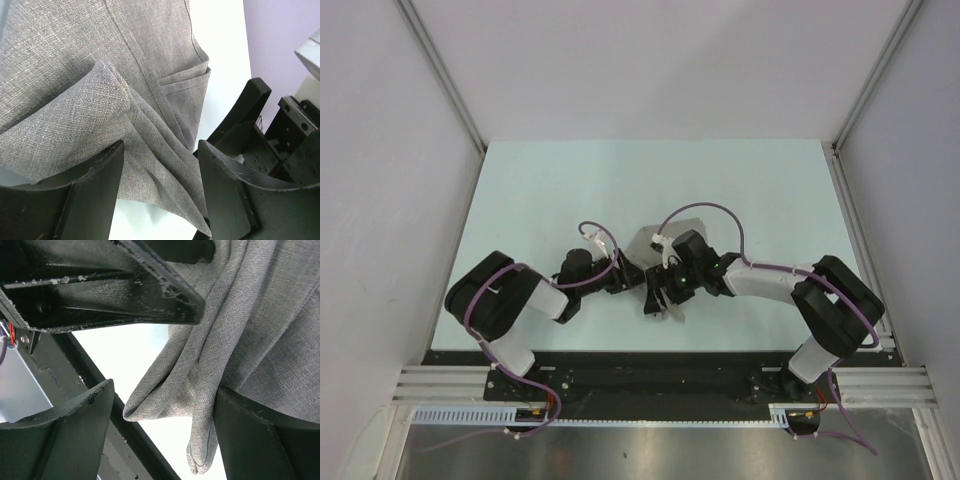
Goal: Fold the napkin, place the utensils inside, and roll it up
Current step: Roll the napkin with the utensil
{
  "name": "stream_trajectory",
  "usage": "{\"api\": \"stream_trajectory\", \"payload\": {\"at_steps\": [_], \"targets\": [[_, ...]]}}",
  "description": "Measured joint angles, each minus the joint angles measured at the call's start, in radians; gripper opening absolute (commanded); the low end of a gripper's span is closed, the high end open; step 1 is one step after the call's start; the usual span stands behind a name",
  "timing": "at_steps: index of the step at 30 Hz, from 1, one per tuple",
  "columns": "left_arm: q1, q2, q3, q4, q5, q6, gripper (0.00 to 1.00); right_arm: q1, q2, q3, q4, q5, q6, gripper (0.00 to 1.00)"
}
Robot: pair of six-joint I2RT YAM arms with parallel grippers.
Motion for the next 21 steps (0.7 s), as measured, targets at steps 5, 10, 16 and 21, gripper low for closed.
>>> {"api": "stream_trajectory", "payload": {"at_steps": [5,10,16,21], "targets": [[-0.002,-0.011,0.0,-0.016,-0.013,0.001,0.67,0.037,0.011,0.006,0.003,0.038,0.001,0.81],[-0.002,-0.014,0.003,-0.026,-0.018,0.001,0.66,0.079,0.021,0.023,-0.002,0.085,0.001,0.82],[0.001,-0.019,0.002,-0.03,-0.019,-0.023,0.66,0.122,0.022,0.04,-0.005,0.131,0.0,0.83],[0.001,-0.047,0.003,-0.061,-0.035,-0.024,0.66,0.126,0.021,0.039,-0.003,0.142,0.006,0.9]]}}
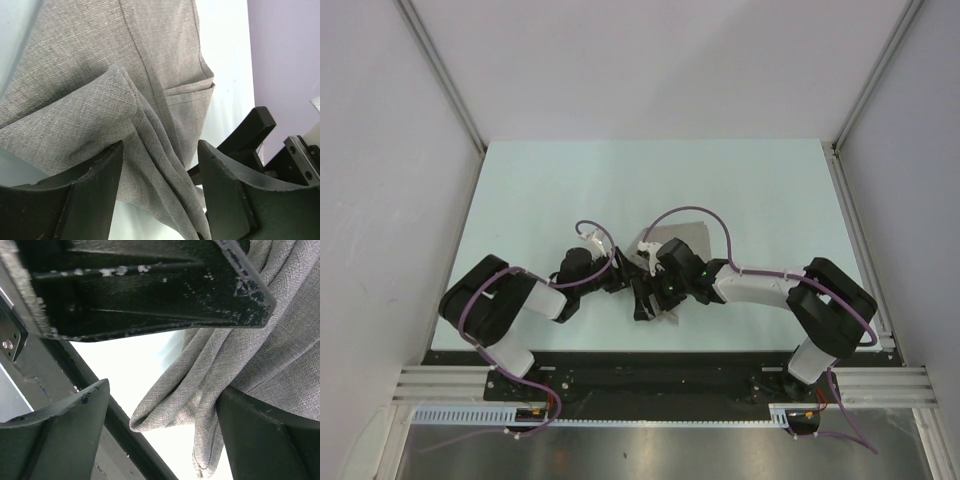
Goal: Fold the napkin, place the utensils inside, and roll it up
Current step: Roll the napkin with the utensil
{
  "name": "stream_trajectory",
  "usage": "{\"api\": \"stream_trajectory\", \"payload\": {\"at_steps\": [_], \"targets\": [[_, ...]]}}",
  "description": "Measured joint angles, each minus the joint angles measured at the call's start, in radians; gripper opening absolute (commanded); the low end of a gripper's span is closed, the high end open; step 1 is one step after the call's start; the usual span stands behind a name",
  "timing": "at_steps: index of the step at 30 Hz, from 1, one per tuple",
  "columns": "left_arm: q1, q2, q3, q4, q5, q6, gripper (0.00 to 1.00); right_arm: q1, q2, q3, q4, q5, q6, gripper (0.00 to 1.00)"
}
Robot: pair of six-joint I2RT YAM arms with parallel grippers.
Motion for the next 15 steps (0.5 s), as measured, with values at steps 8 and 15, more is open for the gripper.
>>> {"api": "stream_trajectory", "payload": {"at_steps": [8,15], "targets": [[0.0,0.044,0.024,0.016,-0.005,-0.002,0.66,0.01,-0.038,-0.015,-0.002,0.046,0.012,0.97],[0.0,0.047,0.024,0.019,-0.006,-0.001,0.66,0.033,-0.176,-0.043,-0.052,0.099,0.04,0.98]]}}
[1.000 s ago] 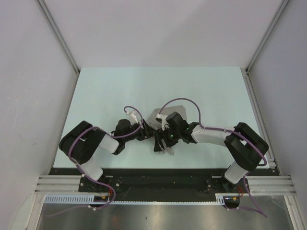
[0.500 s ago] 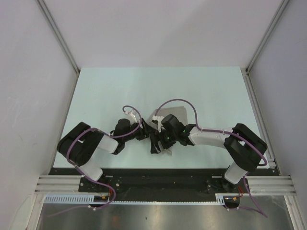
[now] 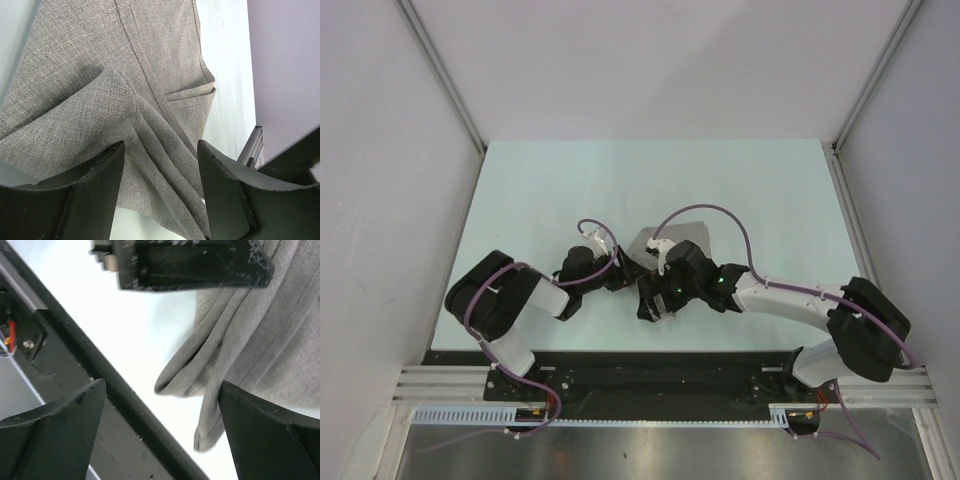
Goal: Fold the napkin, place the utensils inside, and roll it up
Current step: Roll the napkin with the utensil
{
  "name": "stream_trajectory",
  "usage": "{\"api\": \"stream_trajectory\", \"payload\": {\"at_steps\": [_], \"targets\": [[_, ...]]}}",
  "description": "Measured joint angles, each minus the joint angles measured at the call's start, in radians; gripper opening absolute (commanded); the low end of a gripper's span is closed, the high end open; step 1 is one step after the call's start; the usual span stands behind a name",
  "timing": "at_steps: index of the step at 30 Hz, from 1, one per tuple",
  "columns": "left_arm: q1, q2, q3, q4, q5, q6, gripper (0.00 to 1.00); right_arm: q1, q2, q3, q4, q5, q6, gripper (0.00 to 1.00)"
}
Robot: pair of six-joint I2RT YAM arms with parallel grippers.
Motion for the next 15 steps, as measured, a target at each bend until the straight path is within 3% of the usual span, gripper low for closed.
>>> {"api": "stream_trajectory", "payload": {"at_steps": [15], "targets": [[0.0,0.011,0.001,0.015,0.0,0.0,0.66,0.085,-0.194,-0.047,-0.13,0.098,0.099,0.98]]}}
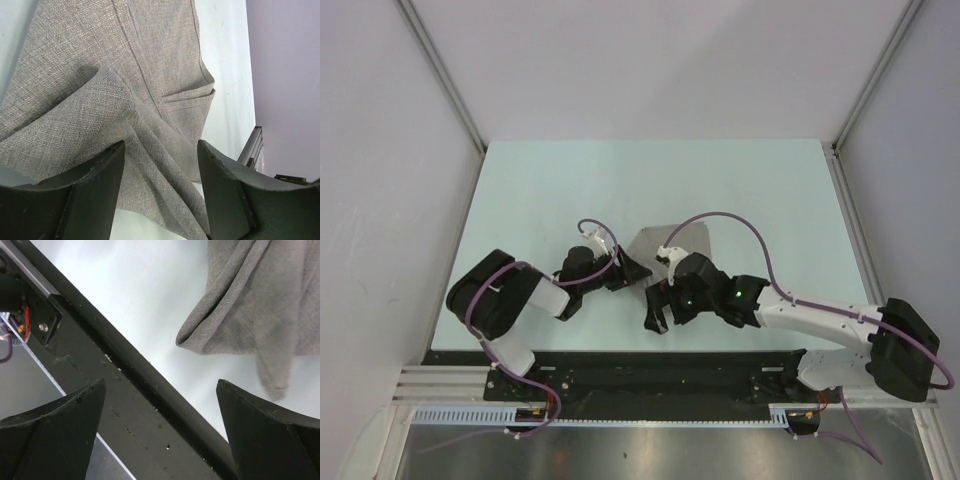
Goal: Fold the napkin, place the utensils inside, and roll it up
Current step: Roll the napkin with the utensil
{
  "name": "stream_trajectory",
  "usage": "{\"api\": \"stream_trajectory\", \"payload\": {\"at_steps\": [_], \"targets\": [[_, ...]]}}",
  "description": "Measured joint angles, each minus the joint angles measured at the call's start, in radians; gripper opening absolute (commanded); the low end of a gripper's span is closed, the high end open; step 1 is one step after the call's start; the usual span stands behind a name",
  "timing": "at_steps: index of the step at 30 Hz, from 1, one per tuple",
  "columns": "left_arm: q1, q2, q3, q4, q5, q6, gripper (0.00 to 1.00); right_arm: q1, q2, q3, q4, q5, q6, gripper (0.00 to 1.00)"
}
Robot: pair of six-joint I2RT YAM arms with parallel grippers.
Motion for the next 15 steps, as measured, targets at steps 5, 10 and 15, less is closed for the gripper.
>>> {"api": "stream_trajectory", "payload": {"at_steps": [5,10,15], "targets": [[0.0,0.0,0.0,0.0,0.0,0.0,0.66,-0.007,-0.065,0.0,-0.024,0.055,0.006,0.98],[0.0,0.0,0.0,0.002,0.0,0.0,0.66,-0.08,-0.026,0.0,0.002,0.089,-0.027,0.98],[0.0,0.0,0.0,0.002,0.001,0.0,0.67,-0.174,0.087,0.0,0.091,0.059,-0.084,0.99]]}}
